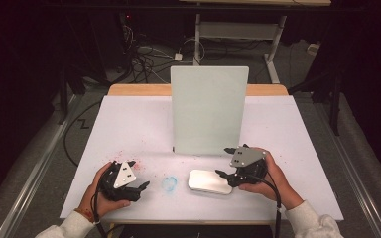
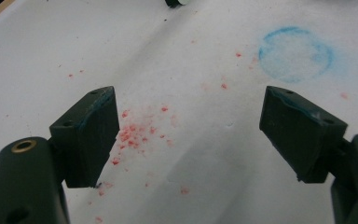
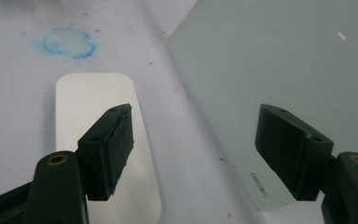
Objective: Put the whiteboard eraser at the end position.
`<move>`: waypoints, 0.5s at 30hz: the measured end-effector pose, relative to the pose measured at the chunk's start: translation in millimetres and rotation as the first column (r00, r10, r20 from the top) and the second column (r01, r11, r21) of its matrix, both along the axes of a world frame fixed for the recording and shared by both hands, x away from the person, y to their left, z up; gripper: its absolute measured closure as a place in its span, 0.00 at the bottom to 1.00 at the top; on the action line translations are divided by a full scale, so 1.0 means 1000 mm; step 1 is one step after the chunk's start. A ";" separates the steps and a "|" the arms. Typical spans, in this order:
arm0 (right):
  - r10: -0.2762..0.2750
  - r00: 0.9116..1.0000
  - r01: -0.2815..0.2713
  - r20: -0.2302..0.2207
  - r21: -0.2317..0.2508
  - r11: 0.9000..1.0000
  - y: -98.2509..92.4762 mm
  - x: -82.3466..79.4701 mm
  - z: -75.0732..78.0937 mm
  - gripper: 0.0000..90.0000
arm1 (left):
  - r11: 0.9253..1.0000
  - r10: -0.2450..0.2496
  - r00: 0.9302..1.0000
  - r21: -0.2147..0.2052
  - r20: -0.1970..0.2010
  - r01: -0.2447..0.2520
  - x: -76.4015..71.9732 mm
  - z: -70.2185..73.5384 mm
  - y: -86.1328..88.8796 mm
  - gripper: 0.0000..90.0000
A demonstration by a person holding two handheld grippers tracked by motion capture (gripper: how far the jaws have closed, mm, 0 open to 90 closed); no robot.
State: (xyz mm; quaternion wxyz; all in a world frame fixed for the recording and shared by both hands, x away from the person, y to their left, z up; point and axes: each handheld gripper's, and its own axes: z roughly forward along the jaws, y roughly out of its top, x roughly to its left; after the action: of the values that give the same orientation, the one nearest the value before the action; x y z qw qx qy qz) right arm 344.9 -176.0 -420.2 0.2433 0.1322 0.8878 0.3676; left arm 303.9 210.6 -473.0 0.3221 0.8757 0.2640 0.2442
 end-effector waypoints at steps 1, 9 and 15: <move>-0.018 1.000 0.018 0.008 0.007 1.000 -0.003 0.000 0.001 0.32 | 1.000 0.000 1.000 0.000 0.000 0.000 0.000 0.000 0.000 0.21; -0.149 0.987 0.145 0.058 0.067 0.987 -0.030 0.000 0.004 0.26 | 1.000 0.001 1.000 -0.010 -0.003 -0.001 0.001 0.000 0.000 0.21; -0.264 0.964 0.257 0.042 0.133 0.957 -0.060 -0.002 -0.002 0.21 | 1.000 -0.001 1.000 -0.013 -0.005 0.001 0.003 0.000 -0.002 0.21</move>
State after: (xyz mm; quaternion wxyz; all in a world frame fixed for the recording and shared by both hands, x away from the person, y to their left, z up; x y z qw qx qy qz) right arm 342.9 -235.9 -422.1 0.3070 0.2522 0.8299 0.3917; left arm 306.9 208.9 -472.8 0.3273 0.8743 0.2661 0.2402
